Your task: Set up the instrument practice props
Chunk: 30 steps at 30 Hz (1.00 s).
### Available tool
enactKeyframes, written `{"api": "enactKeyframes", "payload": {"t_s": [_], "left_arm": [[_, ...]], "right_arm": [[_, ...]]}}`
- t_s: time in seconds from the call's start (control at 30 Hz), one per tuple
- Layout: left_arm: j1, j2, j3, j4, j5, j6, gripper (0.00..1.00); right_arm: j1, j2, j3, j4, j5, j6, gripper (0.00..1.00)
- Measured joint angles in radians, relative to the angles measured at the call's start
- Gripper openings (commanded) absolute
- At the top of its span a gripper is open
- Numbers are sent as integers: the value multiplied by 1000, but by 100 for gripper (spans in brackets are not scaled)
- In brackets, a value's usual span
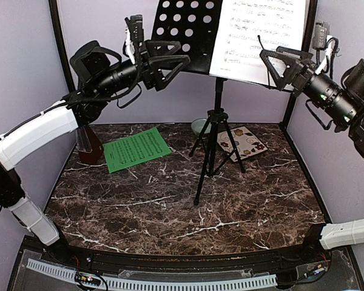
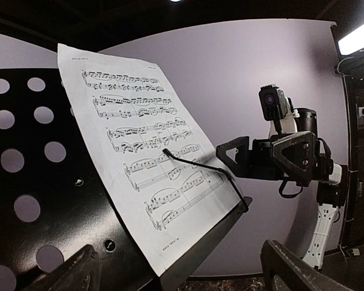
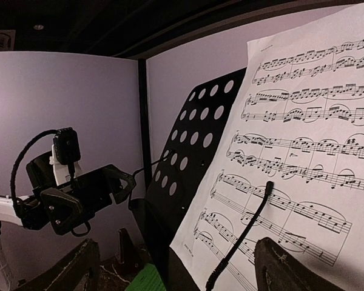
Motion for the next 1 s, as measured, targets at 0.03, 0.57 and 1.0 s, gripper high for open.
{"api": "enactKeyframes", "payload": {"t_s": [0.03, 0.57, 1.0], "left_arm": [[4, -31, -39, 5, 7, 3, 93], [72, -237, -698, 93, -32, 71, 94], [109, 127, -666, 307, -55, 165, 85]], "right_arm": [[0, -11, -9, 0, -27, -6, 88], [53, -157, -569, 282, -272, 122, 86], [50, -141, -748, 283, -135, 206, 81]]}}
